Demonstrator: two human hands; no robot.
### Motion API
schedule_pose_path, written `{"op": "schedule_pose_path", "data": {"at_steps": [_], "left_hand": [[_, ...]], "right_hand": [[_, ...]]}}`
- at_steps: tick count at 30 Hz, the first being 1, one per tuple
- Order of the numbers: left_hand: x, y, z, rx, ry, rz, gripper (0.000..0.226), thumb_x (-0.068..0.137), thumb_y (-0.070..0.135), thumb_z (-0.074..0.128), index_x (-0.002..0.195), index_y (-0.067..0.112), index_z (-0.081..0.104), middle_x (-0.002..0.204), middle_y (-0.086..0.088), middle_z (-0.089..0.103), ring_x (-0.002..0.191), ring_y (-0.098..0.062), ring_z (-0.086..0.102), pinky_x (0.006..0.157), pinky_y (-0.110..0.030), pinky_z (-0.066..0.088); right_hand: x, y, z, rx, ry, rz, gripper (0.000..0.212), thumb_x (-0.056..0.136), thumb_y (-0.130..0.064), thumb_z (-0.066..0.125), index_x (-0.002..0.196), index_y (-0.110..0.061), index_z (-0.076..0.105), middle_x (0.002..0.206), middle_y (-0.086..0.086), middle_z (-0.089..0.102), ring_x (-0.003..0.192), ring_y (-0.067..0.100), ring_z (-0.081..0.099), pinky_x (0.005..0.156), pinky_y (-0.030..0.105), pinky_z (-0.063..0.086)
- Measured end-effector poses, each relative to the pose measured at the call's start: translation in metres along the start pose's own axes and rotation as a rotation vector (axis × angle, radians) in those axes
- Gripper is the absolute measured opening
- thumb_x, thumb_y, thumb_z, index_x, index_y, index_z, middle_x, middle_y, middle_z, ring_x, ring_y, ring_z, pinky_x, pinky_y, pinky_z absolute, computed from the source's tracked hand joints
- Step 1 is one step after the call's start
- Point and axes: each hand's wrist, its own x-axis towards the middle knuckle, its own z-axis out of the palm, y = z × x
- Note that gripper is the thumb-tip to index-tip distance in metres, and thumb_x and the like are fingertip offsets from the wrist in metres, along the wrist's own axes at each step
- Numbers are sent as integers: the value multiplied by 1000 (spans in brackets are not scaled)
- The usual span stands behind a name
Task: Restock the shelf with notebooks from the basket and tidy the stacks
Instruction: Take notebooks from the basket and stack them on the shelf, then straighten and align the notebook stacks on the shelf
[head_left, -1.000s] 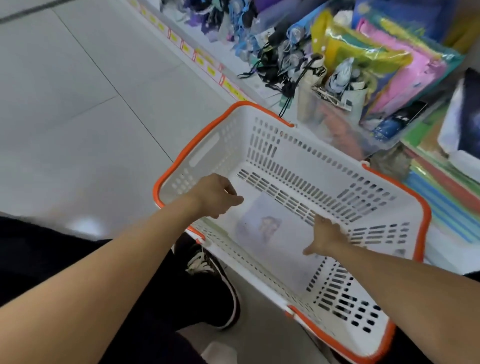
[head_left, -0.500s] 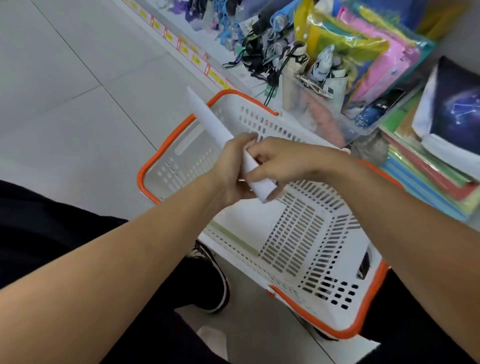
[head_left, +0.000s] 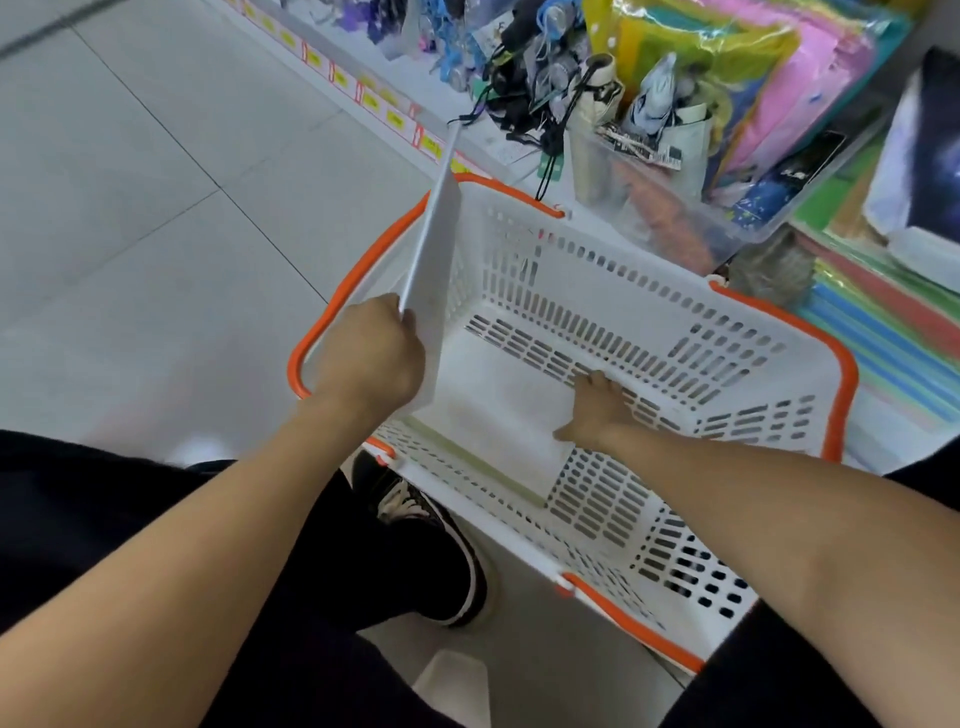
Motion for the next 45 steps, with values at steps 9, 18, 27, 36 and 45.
{"op": "schedule_pose_path", "data": {"at_steps": [9, 18, 27, 36, 45], "left_hand": [[19, -8, 13, -118, -54, -106, 29, 102, 24, 38, 107, 6, 61, 89, -8, 56, 66, -20, 51, 60, -29, 38], [21, -7, 11, -139, -53, -108, 29, 102, 22, 38, 110, 4, 59, 85, -6, 54, 59, -11, 44, 50, -22, 32], [-1, 14, -57, -559, -51, -135, 15, 93, 10, 44, 98, 12, 58, 95, -12, 65, 82, -33, 61, 66, -37, 50], [-40, 188, -217, -1594, -535, 202, 33, 102, 22, 41, 121, 7, 63, 114, -13, 71, 94, -25, 71, 77, -40, 60], [-14, 359, -322, -1324, -662, 545, 56, 98, 58, 32, 101, 17, 71, 102, -10, 73, 88, -25, 69, 75, -31, 54]], "right_hand": [[20, -9, -5, 10, 12, 159, 99, 73, -65, 73, 144, -7, 38, 135, 13, 53, 126, 32, 48, 91, 40, 53], [-7, -31, -70, 335, -258, -134, 39, 84, -30, 78, 116, -13, 66, 118, 5, 67, 97, 21, 67, 78, 35, 59], [-231, -32, -310, 438, 160, -414, 19, 85, -14, 73, 104, -10, 72, 102, 13, 75, 84, 26, 74, 77, 41, 62], [-371, -25, -372, 1283, 622, -508, 13, 93, -21, 65, 100, -11, 68, 103, 8, 74, 90, 26, 67, 76, 35, 51], [-435, 23, -442, 1568, 854, -581, 22, 97, 0, 54, 116, -11, 59, 109, 4, 70, 76, 13, 72, 51, 28, 56]]}}
